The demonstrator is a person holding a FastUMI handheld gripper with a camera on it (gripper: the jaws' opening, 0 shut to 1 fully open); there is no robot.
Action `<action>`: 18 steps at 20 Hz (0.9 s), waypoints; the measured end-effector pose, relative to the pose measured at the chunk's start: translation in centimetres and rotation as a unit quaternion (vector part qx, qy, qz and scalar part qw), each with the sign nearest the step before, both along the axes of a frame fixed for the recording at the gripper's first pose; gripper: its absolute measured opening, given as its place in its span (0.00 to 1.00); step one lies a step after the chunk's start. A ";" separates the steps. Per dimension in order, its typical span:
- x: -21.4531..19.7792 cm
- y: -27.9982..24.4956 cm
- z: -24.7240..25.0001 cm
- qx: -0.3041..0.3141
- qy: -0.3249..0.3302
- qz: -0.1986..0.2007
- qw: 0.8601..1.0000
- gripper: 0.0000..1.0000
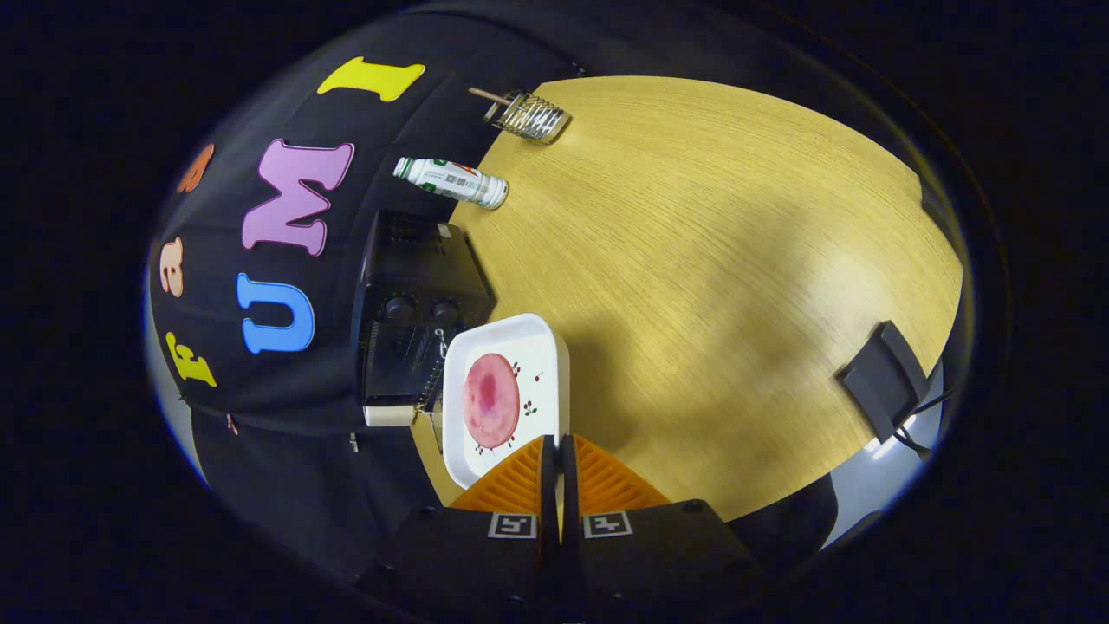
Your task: Open the toaster oven, put the food inside, and close the toaster oven door.
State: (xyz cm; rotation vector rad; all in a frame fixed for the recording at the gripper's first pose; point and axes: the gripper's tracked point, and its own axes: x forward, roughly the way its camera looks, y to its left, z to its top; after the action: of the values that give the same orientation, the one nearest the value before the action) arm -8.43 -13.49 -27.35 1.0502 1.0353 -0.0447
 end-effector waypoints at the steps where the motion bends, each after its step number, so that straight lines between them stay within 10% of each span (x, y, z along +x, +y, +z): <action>1: -0.4 1.1 0.7 0.003 -0.006 -0.004 1.000 0.05; 18: 0.4 17.9 5.1 0.004 -0.056 0.009 0.998 0.05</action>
State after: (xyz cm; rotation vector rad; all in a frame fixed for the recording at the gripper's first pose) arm -8.06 4.41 -22.28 1.0398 0.9434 0.0323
